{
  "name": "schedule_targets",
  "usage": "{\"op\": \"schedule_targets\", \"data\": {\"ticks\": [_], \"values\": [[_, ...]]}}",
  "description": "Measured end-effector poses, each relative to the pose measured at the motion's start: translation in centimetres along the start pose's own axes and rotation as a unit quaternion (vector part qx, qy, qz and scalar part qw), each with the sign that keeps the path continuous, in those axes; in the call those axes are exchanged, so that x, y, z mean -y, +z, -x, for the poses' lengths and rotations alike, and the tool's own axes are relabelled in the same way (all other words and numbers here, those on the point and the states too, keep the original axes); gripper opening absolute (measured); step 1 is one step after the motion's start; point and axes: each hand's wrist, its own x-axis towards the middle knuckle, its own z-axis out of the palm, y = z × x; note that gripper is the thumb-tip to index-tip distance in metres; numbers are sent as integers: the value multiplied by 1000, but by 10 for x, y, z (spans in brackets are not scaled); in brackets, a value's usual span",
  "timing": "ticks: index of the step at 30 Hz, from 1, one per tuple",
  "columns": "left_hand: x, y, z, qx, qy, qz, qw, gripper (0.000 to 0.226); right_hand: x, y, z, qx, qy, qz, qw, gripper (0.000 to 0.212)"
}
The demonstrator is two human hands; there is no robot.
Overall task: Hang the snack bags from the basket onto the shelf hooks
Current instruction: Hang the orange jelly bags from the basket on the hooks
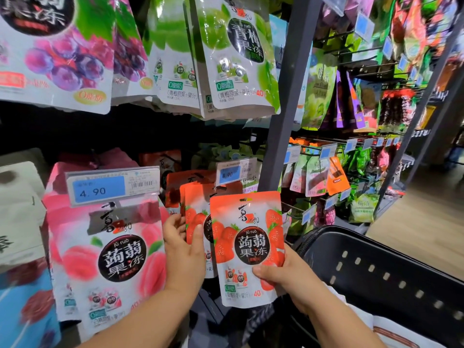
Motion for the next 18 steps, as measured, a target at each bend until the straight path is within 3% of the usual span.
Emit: {"op": "schedule_targets", "data": {"ticks": [5, 8, 13, 18], "values": [[-1, 0, 14, -8, 147, -52, 988, 60, 2, 13, -13, 17, -16, -17, 1000, 63], [-2, 0, 16, 25, 102, -20, 994, 56, 4, 20, -21, 25, -28, -19, 999, 56], [12, -3, 12, 96, 87, -23, 991, 75, 3, 27, -36, 9, -29, -14, 999, 50], [13, -4, 13, 123, 91, -72, 986, 62, -1, 29, -47, 19, -34, -22, 999, 40]]}}
